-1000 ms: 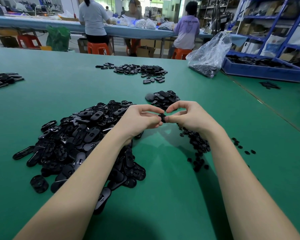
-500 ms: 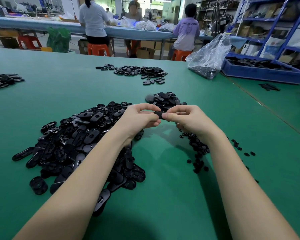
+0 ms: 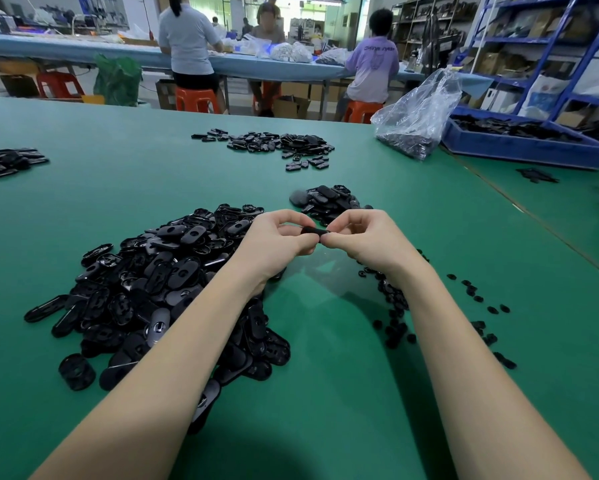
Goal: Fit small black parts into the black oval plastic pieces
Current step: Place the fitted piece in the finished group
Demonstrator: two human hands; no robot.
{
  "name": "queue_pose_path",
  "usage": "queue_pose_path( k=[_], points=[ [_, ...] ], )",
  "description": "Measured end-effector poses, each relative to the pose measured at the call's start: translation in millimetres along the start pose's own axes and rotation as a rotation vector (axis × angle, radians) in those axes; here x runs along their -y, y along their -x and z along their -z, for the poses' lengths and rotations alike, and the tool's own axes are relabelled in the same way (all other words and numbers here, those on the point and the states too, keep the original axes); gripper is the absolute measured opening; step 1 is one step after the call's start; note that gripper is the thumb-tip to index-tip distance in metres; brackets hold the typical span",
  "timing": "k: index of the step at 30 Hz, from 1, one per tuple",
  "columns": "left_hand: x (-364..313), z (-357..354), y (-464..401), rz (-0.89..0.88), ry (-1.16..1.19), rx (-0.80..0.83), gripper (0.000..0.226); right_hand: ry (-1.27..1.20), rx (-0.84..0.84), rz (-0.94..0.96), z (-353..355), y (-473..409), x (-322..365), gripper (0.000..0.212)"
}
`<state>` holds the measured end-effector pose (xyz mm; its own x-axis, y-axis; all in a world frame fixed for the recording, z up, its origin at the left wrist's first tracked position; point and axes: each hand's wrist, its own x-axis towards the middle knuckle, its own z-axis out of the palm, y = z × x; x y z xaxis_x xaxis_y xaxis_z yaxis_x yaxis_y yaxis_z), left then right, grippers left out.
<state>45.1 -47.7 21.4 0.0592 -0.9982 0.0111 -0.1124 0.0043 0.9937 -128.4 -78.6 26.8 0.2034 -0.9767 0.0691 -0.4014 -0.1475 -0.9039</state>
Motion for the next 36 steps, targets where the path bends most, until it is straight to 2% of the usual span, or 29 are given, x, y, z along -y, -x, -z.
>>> queue_pose_path(
  k=[15, 18, 21, 26, 28, 31, 34, 36],
  points=[
    [-0.5, 1.0, -3.1, -0.074, -0.171, -0.105, 0.014, 0.043, -0.173, 0.109, -20.3, 0.7, -0.8, 0.02],
    [2.0, 3.5, -3.8, -0.073, -0.13, -0.086, 0.014, 0.042, -0.086, 0.106, -14.3, 1.7, 0.9, 0.011],
    [6.7, 3.4, -5.6, -0.037, -0.083, -0.099, 0.015, 0.083, 0.011, 0.148, -6.9, 2.8, -0.9, 0.019],
    [9.7, 2.8, -7.6, -0.01, -0.042, -0.065, 0.016, 0.197, -0.037, 0.197, -6.9, 1.5, -10.6, 0.021],
    [10.2, 1.6, -7.0, -0.025, -0.107, -0.07, 0.013, 0.259, -0.093, 0.16, -3.8, 0.1, -15.1, 0.018],
    [9.6, -3.4, -6.1, -0.109, -0.369, -0.064, 0.007, 0.328, -0.226, 0.05, 8.3, -5.6, -21.7, 0.011],
    [9.6, -15.1, 0.0, -0.228, -0.625, 0.026, 0.014, 0.388, -0.344, -0.082, 17.8, -12.2, -27.1, 0.007],
    [13.2, -22.6, 4.2, -0.244, -0.729, 0.096, 0.016, 0.429, -0.386, -0.141, 18.1, -16.3, -30.3, 0.008]
  ],
)
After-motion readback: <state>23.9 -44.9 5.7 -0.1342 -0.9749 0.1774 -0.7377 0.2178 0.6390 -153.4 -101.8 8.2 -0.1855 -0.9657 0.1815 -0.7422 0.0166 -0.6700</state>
